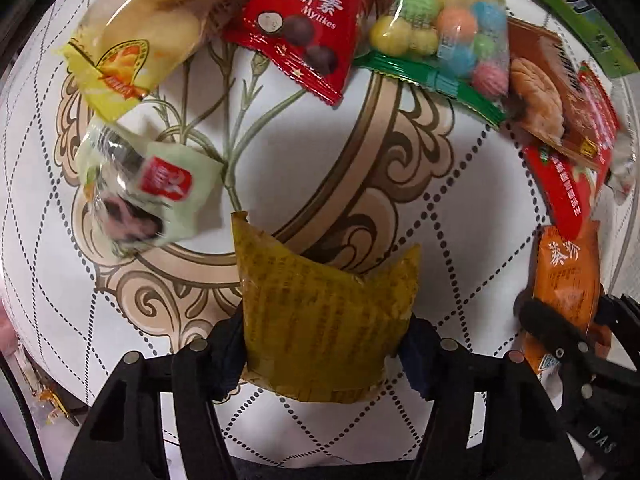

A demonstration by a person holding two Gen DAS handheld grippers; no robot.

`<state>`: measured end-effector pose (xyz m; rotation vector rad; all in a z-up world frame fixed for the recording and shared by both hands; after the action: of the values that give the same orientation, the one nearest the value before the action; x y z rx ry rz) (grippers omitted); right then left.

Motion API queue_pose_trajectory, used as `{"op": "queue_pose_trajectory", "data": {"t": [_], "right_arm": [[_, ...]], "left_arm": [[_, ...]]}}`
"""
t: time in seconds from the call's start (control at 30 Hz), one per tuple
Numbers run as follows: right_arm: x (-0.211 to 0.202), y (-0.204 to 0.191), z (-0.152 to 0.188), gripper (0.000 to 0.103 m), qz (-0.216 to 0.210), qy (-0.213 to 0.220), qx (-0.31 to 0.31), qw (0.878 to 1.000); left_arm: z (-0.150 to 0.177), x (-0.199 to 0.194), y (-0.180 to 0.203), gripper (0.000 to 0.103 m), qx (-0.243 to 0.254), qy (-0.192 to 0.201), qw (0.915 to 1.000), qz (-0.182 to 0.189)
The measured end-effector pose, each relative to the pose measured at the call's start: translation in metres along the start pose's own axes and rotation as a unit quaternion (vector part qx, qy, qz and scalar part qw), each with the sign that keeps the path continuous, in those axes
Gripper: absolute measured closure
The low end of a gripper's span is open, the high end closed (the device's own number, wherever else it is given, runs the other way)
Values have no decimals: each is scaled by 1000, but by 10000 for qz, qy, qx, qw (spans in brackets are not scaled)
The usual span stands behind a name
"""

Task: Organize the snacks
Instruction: 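Carry the yellow bag and orange packet into the box and release both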

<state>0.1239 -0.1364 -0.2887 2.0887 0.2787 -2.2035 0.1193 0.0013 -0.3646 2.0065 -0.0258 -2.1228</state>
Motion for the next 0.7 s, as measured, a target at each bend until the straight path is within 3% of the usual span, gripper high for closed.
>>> {"op": "queue_pose_trajectory", "data": {"t": [0.13, 0.2, 0.37, 0.5, 0.7], "right_arm": [[6, -4, 3, 44, 172, 40, -87, 9998], [5, -26, 0, 47, 187, 99, -107, 9997], [-20, -13, 1, 51, -294, 206, 64, 9993], [-60, -13, 4, 52, -711, 424, 129, 9965], [-154, -2, -38, 52, -1195, 1129, 321, 9859]], "left_arm": [[-1, -13, 6, 45, 11, 77, 9999, 73], [7, -25, 13, 45, 1, 89, 9997, 212], [17, -78, 25, 46, 156, 422, 9977, 504], [7, -139, 44, 45, 223, 916, 9906, 990], [-76, -229, 49, 45, 464, 1578, 9775, 1321]]}}
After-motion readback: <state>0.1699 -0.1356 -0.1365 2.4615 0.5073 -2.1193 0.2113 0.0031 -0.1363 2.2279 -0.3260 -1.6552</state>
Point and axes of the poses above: each gripper's, at about its wrist camera, not at the fingertips, and x roughly the way its jaws point, y to its right, z to its underside, the point moved 4 cm from there along x, roughly the way its jaws point, and after that the axes turned 7 degrees about z, right-handed, at the moved point
